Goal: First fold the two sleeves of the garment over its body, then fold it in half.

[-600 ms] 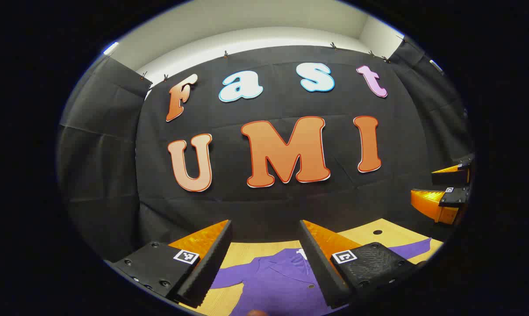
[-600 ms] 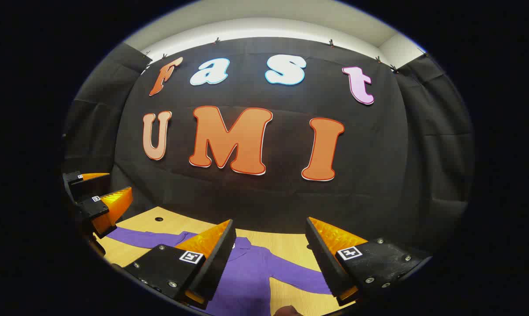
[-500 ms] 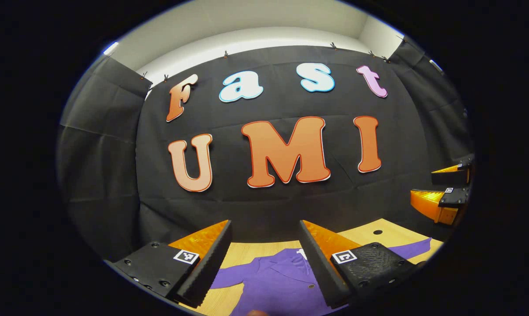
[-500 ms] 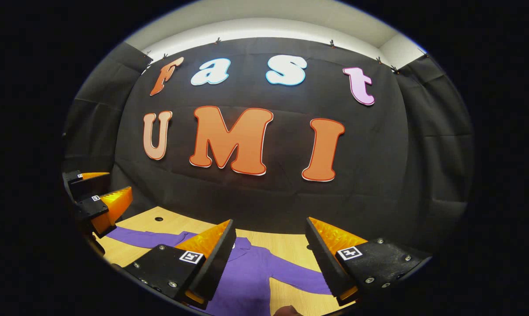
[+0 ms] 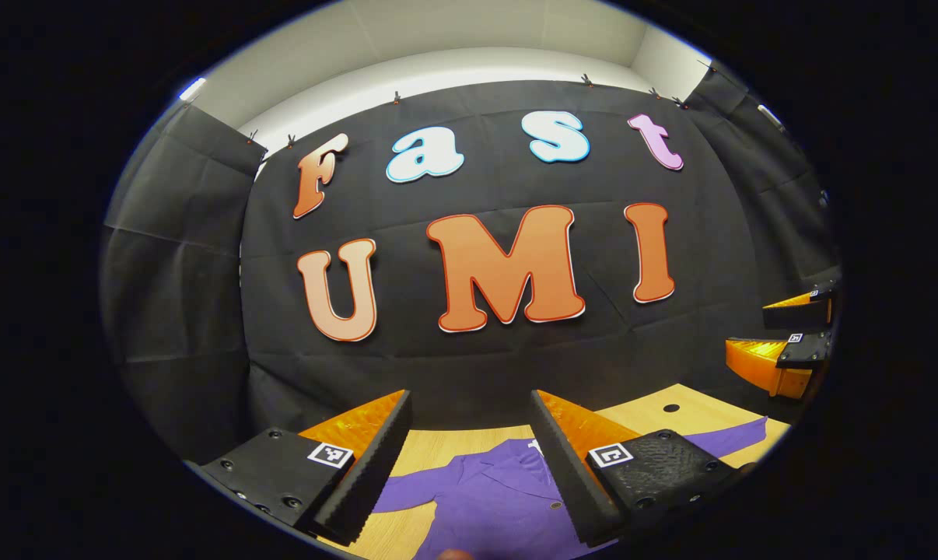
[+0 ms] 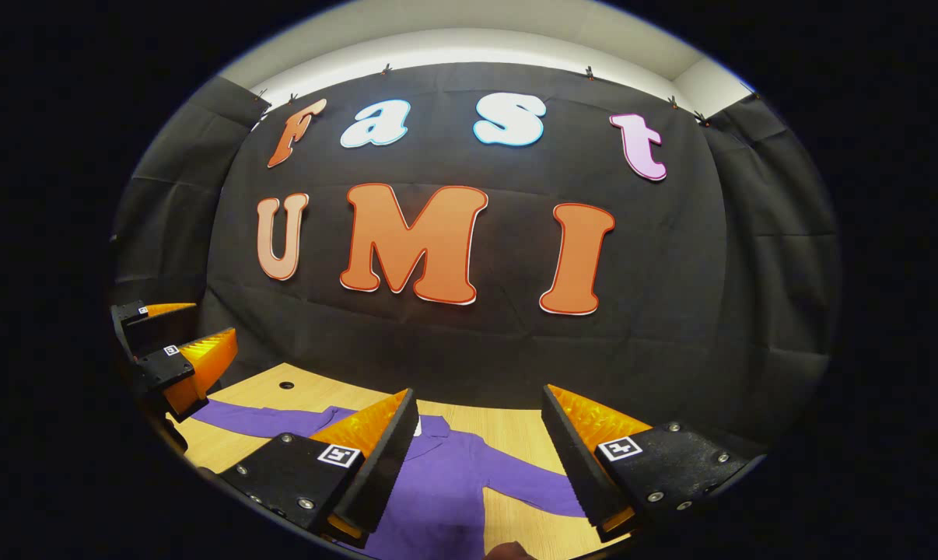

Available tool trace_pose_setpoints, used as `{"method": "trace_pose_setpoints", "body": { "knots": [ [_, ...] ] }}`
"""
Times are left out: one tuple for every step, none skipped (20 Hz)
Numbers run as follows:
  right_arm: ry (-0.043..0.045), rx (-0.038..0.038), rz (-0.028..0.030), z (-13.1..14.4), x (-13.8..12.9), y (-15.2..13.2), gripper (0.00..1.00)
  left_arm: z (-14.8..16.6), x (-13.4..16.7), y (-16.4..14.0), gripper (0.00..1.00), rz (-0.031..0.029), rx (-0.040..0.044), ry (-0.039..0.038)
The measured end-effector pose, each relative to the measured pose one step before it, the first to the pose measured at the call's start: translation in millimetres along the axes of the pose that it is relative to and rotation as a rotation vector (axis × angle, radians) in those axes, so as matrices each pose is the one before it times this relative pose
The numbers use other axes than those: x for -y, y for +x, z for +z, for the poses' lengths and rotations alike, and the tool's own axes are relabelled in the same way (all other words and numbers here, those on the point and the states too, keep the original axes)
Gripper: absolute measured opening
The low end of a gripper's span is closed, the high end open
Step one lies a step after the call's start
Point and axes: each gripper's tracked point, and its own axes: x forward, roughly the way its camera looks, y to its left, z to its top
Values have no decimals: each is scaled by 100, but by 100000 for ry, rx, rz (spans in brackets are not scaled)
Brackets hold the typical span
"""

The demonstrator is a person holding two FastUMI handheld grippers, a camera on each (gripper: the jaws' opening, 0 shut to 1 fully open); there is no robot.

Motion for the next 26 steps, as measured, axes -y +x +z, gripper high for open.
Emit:
{"method": "trace_pose_setpoints", "body": {
  "knots": [
    [-353, 10, -271, -11, 162, 29, 95, -131, 105, 9, 94, -288, -27, 4],
    [-403, 91, -149, 40, 85, 28, 95, 177, 95, -21, 94, -275, 57, -154],
    [-203, 109, -53, -10, -1, -94, 95, -49, 175, -71, 94, -412, -60, 109],
    [-147, 75, -71, 52, 51, -31, 95, 112, 94, -28, 94, -253, -36, 329],
    [-41, 129, -185, -3, 167, -36, 95, -47, 177, 52, 94, -268, -28, 302],
    [96, 205, -169, 111, 164, -23, 95, 140, 148, 44, 94, -251, 240, -34],
    [62, 19, -332, 19, 55, 61, 95, 120, 21, -67, 94, 169, 278, 26],
    [-23, -118, -47, -44, 33, -3, 95, 94, -13, 53, 94, 318, 103, 87],
    [-85, -71, -286, -76, 58, -39, 95, -150, -93, 79, 94, 337, -293, 301],
    [-153, -113, -59, -54, 78, -48, 95, -18, -105, 51, 96, 367, -778, 429],
    [-264, -373, 268, -203, 134, 47, 95, 27, -96, 141, 94, -87, 22, 956],
    [-275, -624, -545, -182, 332, 28, 95, 266, -393, 237, 94, 908, 345, 1074],
    [-203, -78, -890, -139, 573, 31, 95, 72, -1049, 104, 94, 1967, 150, 696],
    [-126, -86, -741, -31, 500, 183, 95, 140, -750, 179, 94, 1656, 285, -133],
    [-145, -14, -318, -117, 452, 70, 95, 33, -599, 3, 95, 1573, 143, 102],
    [-384, -71, -503, -136, 505, 151, 95, -6, -799, 183, 94, 2261, 0, 410],
    [-294, -92, -428, -97, 459, 124, 95, -66, -659, 34, 94, 2017, 110, 464],
    [-152, 250, -326, -131, 500, 97, 95, 83, -549, 134, 96, 2027, 101, 150],
    [-9, 27, 76, -74, 407, 110, 95, -70, -442, -43, 95, 1665, 156, 26],
    [79, 313, 314, -135, 281, 139, 95, 71, -323, 24, 95, 1460, 126, -81],
    [-62, 64, 169, -175, 325, 190, 95, -232, -254, -271, 96, 1169, -196, 21],
    [161, -571, 488, -449, 262, 254, 95, 34, 92, -198, 96, 581, -70, -382],
    [367, -1419, 119, -687, 298, 314, 95, -255, 340, -162, 96, 288, -842, -227],
    [398, -1814, 191, -817, 164, 393, 95, -37, 311, -238, 96, -281, -359, -33],
    [142, -1754, -365, -796, 286, 348, 95, -111, 424, -263, 94, -116, -242, 288],
    [-359, -2087, -614, -900, 274, 319, 95, 6, 401, -169, 94, -743, -19, -19]
  ]
}}
